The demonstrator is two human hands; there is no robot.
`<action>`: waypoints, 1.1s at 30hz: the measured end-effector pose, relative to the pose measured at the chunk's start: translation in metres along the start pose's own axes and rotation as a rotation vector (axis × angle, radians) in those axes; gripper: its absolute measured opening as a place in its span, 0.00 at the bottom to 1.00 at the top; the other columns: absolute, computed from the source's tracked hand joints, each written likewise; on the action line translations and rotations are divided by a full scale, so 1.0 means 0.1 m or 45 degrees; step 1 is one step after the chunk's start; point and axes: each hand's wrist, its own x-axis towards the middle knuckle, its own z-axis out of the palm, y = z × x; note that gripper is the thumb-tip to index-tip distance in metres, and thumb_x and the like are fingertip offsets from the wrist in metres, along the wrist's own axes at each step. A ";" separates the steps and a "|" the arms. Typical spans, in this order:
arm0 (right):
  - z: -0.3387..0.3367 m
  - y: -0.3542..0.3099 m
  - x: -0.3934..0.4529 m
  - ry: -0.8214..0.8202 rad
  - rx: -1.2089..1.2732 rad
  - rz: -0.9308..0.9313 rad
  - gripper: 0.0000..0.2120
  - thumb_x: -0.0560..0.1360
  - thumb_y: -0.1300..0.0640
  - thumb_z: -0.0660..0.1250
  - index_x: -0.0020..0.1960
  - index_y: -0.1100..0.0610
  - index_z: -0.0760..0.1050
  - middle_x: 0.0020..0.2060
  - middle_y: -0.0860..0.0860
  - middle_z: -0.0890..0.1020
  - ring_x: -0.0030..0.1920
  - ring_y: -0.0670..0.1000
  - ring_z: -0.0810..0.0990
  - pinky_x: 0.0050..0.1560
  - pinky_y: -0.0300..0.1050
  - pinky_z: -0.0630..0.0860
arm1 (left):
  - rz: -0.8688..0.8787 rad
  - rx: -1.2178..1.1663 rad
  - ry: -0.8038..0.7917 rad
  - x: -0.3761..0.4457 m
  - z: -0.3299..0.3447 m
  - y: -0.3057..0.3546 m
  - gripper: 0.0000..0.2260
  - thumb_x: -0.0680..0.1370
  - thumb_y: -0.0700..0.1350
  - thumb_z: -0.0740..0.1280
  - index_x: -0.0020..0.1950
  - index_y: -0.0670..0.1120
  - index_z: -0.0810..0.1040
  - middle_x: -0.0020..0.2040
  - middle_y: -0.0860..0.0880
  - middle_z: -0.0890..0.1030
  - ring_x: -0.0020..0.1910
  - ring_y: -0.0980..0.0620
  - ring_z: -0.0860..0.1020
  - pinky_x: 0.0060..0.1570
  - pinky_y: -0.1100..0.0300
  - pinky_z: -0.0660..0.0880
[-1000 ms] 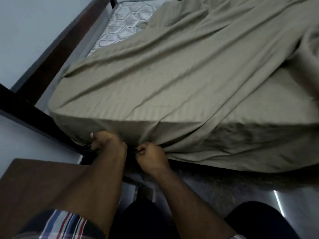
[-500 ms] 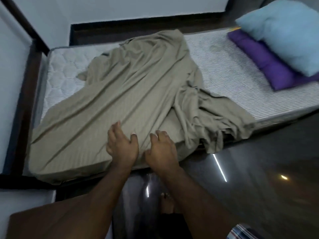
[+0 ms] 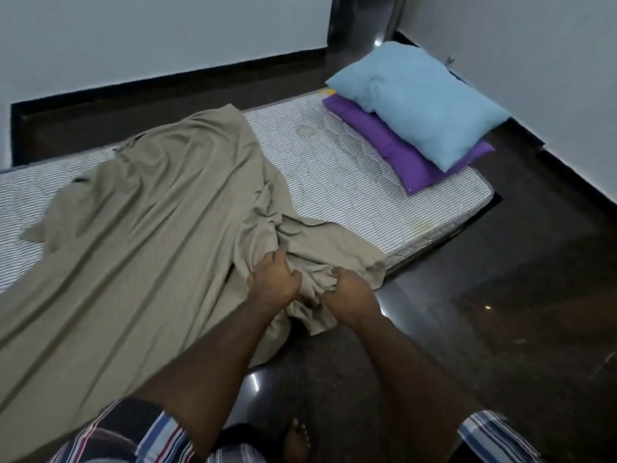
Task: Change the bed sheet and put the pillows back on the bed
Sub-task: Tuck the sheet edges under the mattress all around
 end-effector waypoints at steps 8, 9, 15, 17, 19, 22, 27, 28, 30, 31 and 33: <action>-0.23 0.89 1.52 -0.173 -0.022 0.267 0.29 0.76 0.52 0.66 0.75 0.59 0.66 0.69 0.58 0.75 0.69 0.58 0.73 0.69 0.46 0.67 | -0.170 -0.057 -0.140 1.62 0.68 0.39 0.28 0.74 0.54 0.62 0.74 0.47 0.69 0.66 0.44 0.77 0.65 0.42 0.75 0.64 0.47 0.73; -0.18 1.01 1.77 -0.192 -0.016 0.287 0.29 0.76 0.52 0.66 0.75 0.59 0.66 0.69 0.58 0.75 0.69 0.58 0.73 0.68 0.45 0.67 | -0.201 -0.080 -0.161 1.86 0.80 0.43 0.27 0.75 0.53 0.62 0.73 0.45 0.70 0.64 0.42 0.79 0.65 0.41 0.75 0.64 0.50 0.73; 0.06 1.52 3.03 -0.256 0.048 0.325 0.29 0.72 0.53 0.68 0.71 0.57 0.69 0.65 0.57 0.77 0.65 0.58 0.75 0.62 0.48 0.72 | -0.573 -0.187 -0.219 3.08 1.56 0.48 0.22 0.80 0.52 0.63 0.69 0.39 0.73 0.67 0.40 0.76 0.67 0.40 0.73 0.62 0.57 0.69; 0.17 1.65 3.26 -0.259 0.053 0.340 0.36 0.70 0.52 0.69 0.75 0.58 0.64 0.69 0.58 0.72 0.69 0.59 0.71 0.67 0.54 0.71 | -0.695 -0.288 -0.274 3.29 1.80 0.45 0.21 0.79 0.52 0.64 0.64 0.37 0.77 0.62 0.39 0.80 0.61 0.39 0.78 0.57 0.56 0.75; 0.30 1.76 3.41 -0.273 -0.048 0.308 0.40 0.70 0.50 0.70 0.77 0.57 0.59 0.71 0.58 0.68 0.70 0.60 0.67 0.67 0.58 0.69 | -0.776 -0.439 -0.323 3.39 2.02 0.44 0.20 0.78 0.51 0.65 0.60 0.36 0.79 0.58 0.37 0.82 0.57 0.38 0.81 0.56 0.49 0.80; 0.32 1.82 3.54 -0.380 -0.187 0.335 0.23 0.74 0.47 0.64 0.68 0.49 0.67 0.61 0.53 0.76 0.65 0.58 0.72 0.63 0.59 0.68 | -0.917 -0.660 -0.195 3.38 2.25 0.58 0.25 0.73 0.57 0.68 0.61 0.38 0.79 0.58 0.39 0.82 0.56 0.39 0.81 0.56 0.46 0.80; -0.18 2.02 3.52 -0.431 0.435 0.066 0.03 0.79 0.56 0.63 0.47 0.52 0.75 0.40 0.45 0.79 0.43 0.49 0.78 0.44 0.43 0.68 | -1.069 -1.037 0.048 3.18 2.21 1.28 0.31 0.72 0.64 0.73 0.65 0.44 0.71 0.56 0.46 0.79 0.56 0.45 0.79 0.56 0.49 0.78; -0.36 2.08 3.48 -0.428 0.475 -0.038 0.03 0.79 0.57 0.63 0.49 0.53 0.75 0.39 0.44 0.78 0.42 0.48 0.77 0.42 0.42 0.66 | -1.035 -1.051 0.085 3.15 2.20 1.48 0.29 0.72 0.60 0.74 0.63 0.43 0.72 0.54 0.46 0.80 0.52 0.45 0.81 0.50 0.50 0.80; -0.75 2.21 3.42 -0.428 0.504 -0.182 0.03 0.80 0.58 0.63 0.51 0.55 0.75 0.39 0.45 0.77 0.40 0.47 0.75 0.40 0.43 0.65 | -0.973 -0.994 0.174 3.10 2.16 1.93 0.20 0.74 0.48 0.72 0.62 0.41 0.74 0.50 0.44 0.81 0.47 0.44 0.82 0.42 0.52 0.80; -0.96 2.29 3.41 -0.430 0.518 -0.233 0.03 0.80 0.58 0.63 0.49 0.55 0.75 0.38 0.45 0.77 0.39 0.46 0.75 0.39 0.41 0.66 | -0.956 -0.943 0.222 3.06 2.15 2.19 0.16 0.74 0.43 0.69 0.60 0.42 0.74 0.49 0.44 0.80 0.47 0.43 0.81 0.43 0.52 0.80; -1.43 2.47 3.39 -0.435 0.582 -0.283 0.05 0.81 0.56 0.64 0.46 0.54 0.75 0.36 0.45 0.76 0.37 0.41 0.74 0.38 0.38 0.66 | -0.883 -0.929 0.283 3.01 2.16 2.74 0.16 0.72 0.44 0.65 0.59 0.44 0.75 0.51 0.44 0.81 0.51 0.42 0.81 0.52 0.49 0.80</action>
